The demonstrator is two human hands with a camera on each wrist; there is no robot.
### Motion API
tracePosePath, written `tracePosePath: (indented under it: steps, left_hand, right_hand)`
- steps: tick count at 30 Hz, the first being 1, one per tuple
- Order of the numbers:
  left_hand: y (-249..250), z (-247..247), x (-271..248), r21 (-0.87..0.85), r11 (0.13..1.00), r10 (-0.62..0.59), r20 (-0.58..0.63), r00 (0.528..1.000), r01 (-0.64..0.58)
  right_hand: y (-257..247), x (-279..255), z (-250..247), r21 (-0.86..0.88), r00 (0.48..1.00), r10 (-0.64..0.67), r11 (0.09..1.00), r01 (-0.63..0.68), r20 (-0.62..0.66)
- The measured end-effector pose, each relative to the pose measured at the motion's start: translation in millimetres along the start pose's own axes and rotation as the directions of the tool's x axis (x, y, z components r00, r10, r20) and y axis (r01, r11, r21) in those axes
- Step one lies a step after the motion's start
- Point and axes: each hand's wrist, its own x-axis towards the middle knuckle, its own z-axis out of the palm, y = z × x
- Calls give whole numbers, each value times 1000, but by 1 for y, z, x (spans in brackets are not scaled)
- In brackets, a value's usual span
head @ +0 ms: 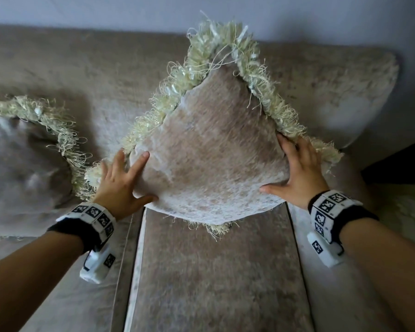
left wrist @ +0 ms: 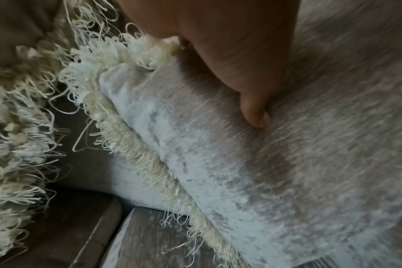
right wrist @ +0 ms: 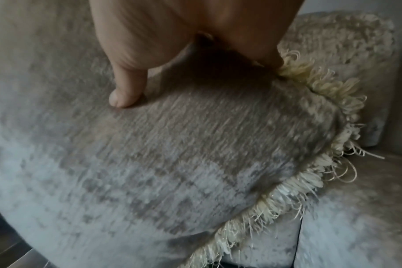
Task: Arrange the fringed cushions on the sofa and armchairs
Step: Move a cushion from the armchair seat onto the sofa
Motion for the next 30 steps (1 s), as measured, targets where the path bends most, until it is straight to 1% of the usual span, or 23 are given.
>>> tracePosePath:
  steps: [3, 6, 8, 13, 18, 22, 26, 28, 30]
  left_hand:
    - [-2, 5, 12, -103, 994, 31, 10, 999, -30]
    - [-4, 6, 14, -128, 989, 71, -3, 998, -70]
    - [-2, 5, 11, -129, 988, 86, -3, 996, -86]
    - [5, -11, -4, -88, 983, 166, 19, 986, -164]
    - [22, -41, -15, -90, 975, 205, 9, 979, -203]
    - [34, -68, -12, -41, 964, 261, -14, 965, -262]
    - [37, -86, -9, -40, 967, 253, 62, 965, -251]
    - [33, -84, -6, -47, 970, 243, 99, 965, -239]
    - [30, -71, -4, -52, 974, 226, 112, 968, -221]
  right_hand:
    - [3, 6, 17, -10, 995, -45, 999, 45, -94]
    - [4, 4, 28, -10, 974, -105, 994, 105, -202]
    - [4, -1, 31, -20, 965, -121, 993, 119, -234]
    - [5, -15, 21, -6, 961, -141, 990, 144, -240]
    - [7, -37, -2, 39, 951, -82, 994, 97, -298]
    - [9, -45, -27, 57, 953, -68, 994, 88, -296]
    - [8, -47, -44, 108, 955, -42, 991, 77, -292]
    - [10, -45, -43, 112, 960, -42, 991, 75, -275]
    - [15, -42, -34, 103, 970, -19, 994, 45, -242]
